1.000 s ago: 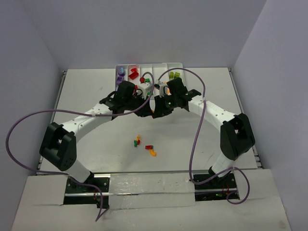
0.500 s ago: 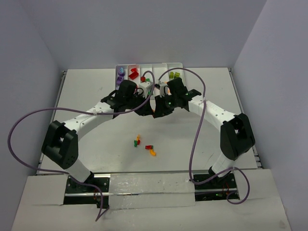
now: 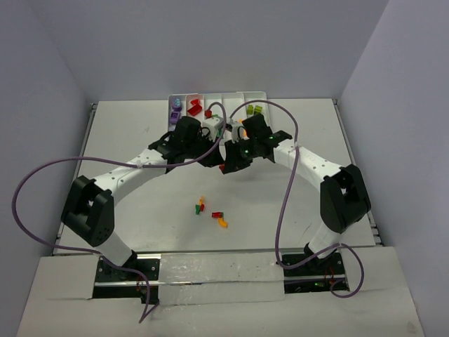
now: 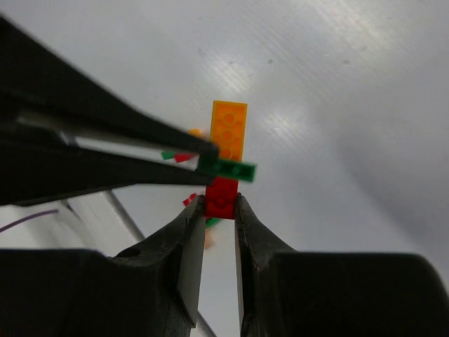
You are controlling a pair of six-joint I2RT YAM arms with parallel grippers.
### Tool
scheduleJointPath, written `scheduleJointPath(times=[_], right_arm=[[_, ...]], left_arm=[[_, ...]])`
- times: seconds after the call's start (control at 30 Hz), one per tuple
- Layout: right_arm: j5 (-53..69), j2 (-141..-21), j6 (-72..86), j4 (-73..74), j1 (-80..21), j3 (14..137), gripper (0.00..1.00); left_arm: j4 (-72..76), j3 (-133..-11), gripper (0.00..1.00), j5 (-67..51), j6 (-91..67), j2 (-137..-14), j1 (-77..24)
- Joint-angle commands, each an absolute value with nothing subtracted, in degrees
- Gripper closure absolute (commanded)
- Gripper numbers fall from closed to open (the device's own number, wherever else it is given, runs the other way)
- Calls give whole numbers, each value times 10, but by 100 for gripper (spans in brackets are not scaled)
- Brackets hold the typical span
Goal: Sort the legos into containers by color
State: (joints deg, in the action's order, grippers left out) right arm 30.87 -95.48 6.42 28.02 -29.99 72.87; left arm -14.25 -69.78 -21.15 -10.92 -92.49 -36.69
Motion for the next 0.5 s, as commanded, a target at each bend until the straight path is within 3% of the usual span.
scheduleJointPath(times=[0.0,0.47], right_arm=[[376,-968,77,285,-309,757,100],[395,-976,91,280,-261,754,100]], left_arm=[[-101,-731,100,-151,-83,-913,-367],[-100,-727,100,-119,-75,-912,-368]])
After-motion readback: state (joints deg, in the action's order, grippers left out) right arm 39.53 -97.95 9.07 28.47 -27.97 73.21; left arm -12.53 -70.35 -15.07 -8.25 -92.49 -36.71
